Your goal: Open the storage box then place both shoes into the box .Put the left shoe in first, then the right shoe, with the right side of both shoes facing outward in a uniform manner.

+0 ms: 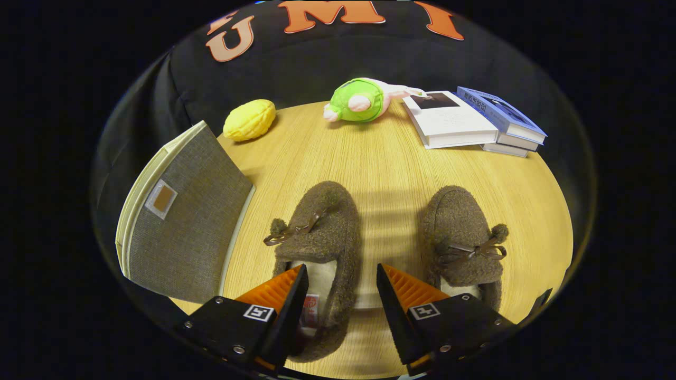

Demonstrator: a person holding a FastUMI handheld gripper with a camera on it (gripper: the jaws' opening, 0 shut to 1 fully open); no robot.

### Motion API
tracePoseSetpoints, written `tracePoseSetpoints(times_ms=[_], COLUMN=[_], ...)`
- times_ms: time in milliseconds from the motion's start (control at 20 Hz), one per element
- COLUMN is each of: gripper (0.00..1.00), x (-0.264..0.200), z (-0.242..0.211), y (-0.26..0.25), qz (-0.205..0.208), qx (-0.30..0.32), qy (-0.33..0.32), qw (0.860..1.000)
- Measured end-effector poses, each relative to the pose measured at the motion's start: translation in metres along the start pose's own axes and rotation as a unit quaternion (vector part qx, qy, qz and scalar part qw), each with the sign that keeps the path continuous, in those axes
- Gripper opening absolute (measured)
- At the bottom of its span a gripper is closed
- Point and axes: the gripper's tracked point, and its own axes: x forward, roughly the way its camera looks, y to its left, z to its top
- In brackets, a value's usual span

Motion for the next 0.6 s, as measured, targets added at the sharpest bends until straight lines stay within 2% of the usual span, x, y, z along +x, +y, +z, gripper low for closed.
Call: tracePoseSetpoints(times_ms=[100, 200, 250, 450, 600], gripper=[0.66, 0.45, 0.35, 0.07, 0.04], x=[0.007, 0.015, 0.019, 0.016, 0.005], z=[0.003, 0.001, 0.0, 0.006, 0.015], y=[0.0, -0.004, 0.0, -0.002, 0.008], qz=[-0.007, -0.02, -0.013, -0.007, 0.006], qx=[0.003, 0.006, 0.02, 0.066, 0.086], qy=[-0.005, -0.004, -0.001, -0.004, -0.01], qw=[1.0, 1.0, 1.0, 0.998, 0.996])
